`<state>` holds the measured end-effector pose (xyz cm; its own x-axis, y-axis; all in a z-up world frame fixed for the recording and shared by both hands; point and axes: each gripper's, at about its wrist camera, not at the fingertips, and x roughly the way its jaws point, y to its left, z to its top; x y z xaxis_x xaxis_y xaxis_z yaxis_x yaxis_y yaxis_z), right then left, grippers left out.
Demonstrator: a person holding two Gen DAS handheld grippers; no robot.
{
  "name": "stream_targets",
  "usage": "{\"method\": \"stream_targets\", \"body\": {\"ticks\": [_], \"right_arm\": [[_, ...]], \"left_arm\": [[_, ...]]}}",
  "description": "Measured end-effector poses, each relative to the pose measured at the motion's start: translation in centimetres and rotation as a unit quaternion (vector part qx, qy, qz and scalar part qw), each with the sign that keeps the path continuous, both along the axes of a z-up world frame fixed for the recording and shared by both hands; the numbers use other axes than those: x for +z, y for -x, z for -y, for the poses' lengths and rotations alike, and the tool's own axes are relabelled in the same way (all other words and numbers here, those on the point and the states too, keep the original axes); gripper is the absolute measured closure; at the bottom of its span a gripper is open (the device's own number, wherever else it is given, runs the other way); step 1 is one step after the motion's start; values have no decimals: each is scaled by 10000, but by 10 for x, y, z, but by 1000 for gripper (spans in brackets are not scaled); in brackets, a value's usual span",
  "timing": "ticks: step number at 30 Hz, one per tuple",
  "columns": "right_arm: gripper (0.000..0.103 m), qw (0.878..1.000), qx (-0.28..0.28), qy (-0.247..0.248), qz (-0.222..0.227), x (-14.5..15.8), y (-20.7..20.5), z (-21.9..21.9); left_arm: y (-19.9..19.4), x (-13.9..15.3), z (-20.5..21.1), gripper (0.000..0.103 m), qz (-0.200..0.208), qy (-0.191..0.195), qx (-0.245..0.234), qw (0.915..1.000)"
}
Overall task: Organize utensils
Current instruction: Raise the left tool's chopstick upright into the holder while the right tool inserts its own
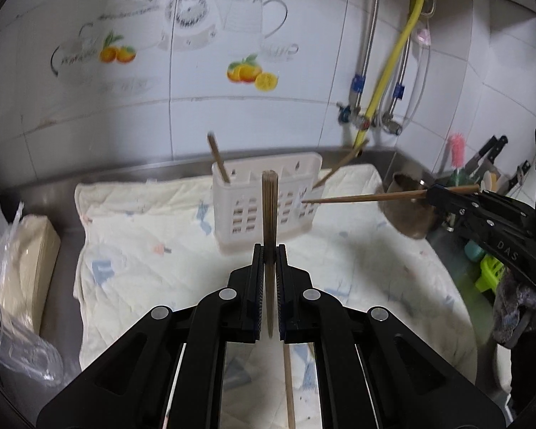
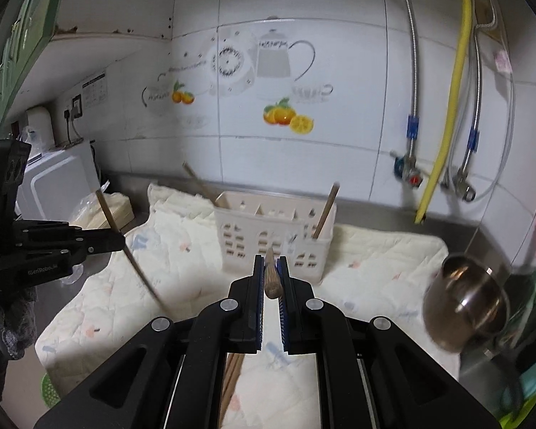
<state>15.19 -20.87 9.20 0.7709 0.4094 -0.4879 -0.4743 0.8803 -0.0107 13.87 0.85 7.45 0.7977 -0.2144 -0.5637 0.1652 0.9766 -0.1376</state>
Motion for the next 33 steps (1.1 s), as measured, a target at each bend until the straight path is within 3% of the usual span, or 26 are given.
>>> {"method": "stream_targets", "body": {"ticks": [10,17,24,33], "right_arm": [[96,9997,-40,247,17,60,-46,4],[96,9999,3,78,91,89,-79,-5],[96,9978,-127,-402,513,113,-118,-17],[96,9930,-442,-681,854,104,-168,-36]], "left_arm": [[-36,78,7,98,668,-88,-10,9977],[-81,118,9,98,1004,-280,227,9943],[-129,107,-9,98,773,-175,488,9957],[-165,82,-30,98,521,122,584,9969]]}}
